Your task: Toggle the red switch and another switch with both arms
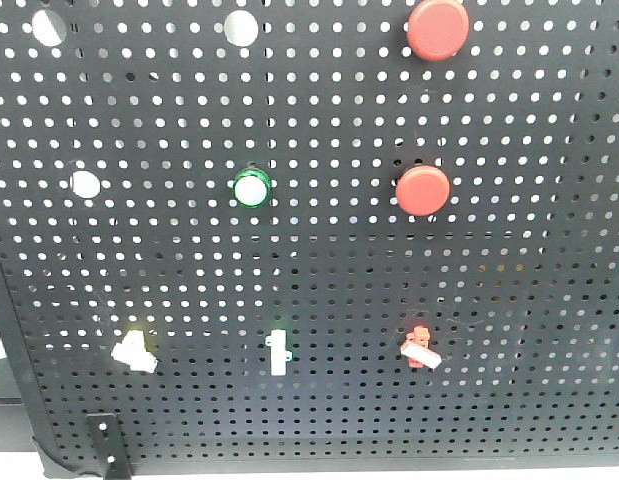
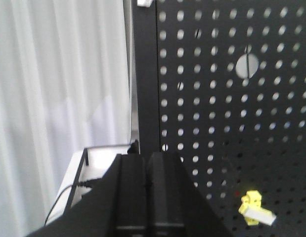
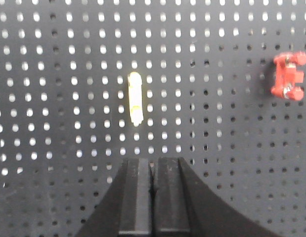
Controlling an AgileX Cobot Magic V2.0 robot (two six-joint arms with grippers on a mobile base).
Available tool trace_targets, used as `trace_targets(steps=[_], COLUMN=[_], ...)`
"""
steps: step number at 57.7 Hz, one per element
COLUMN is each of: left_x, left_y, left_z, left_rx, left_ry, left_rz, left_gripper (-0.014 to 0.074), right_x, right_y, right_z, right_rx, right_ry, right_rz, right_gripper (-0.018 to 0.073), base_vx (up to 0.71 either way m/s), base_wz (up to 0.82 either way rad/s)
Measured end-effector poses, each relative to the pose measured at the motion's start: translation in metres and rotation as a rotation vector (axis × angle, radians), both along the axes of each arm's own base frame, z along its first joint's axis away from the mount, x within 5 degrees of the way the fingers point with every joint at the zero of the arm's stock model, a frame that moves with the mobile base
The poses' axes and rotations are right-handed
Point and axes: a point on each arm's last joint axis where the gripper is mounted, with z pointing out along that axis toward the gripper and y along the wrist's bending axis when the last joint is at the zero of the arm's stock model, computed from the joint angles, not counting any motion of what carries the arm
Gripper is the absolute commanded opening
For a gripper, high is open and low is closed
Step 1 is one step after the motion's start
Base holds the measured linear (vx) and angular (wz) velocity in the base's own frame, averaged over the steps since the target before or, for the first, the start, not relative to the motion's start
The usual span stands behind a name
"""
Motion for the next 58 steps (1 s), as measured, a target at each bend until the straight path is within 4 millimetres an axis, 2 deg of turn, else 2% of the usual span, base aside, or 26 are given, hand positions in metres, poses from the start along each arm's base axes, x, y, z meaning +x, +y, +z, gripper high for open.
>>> trace_targets(steps=[12, 35, 46, 58], left_x=[0.012, 0.051, 0.077, 0.094], left_y=[-0.009, -0.053, -0.069, -0.075], left_z=[-0.007, -0.032, -0.033, -0.04], left_rx=[0.006, 0.047, 0.061, 0.052], left_ry=[0.054, 0.201, 0.247, 0.249], left_rz=[-0.053, -0.251, -0.274, -0.265], left_gripper=[0.0003, 0.0003, 0.0003, 0.0003], right_x=[0.0, 0.001, 0.001, 0.001], right_y=[0.0, 0.0, 0.0, 0.0], right_z=[-0.002, -0.004, -0.005, -0.005], right_rx=[0.001, 0.003, 0.004, 0.005], right_ry=[0.018, 0.04, 0.055, 0.06], right_rz=[0.0, 0.0, 0.0, 0.0], right_gripper=[-0.0006, -0.0006, -0.0006, -0.0006], base_vx=[0.0, 0.0, 0.0, 0.0], base_wz=[0.0, 0.0, 0.0, 0.0])
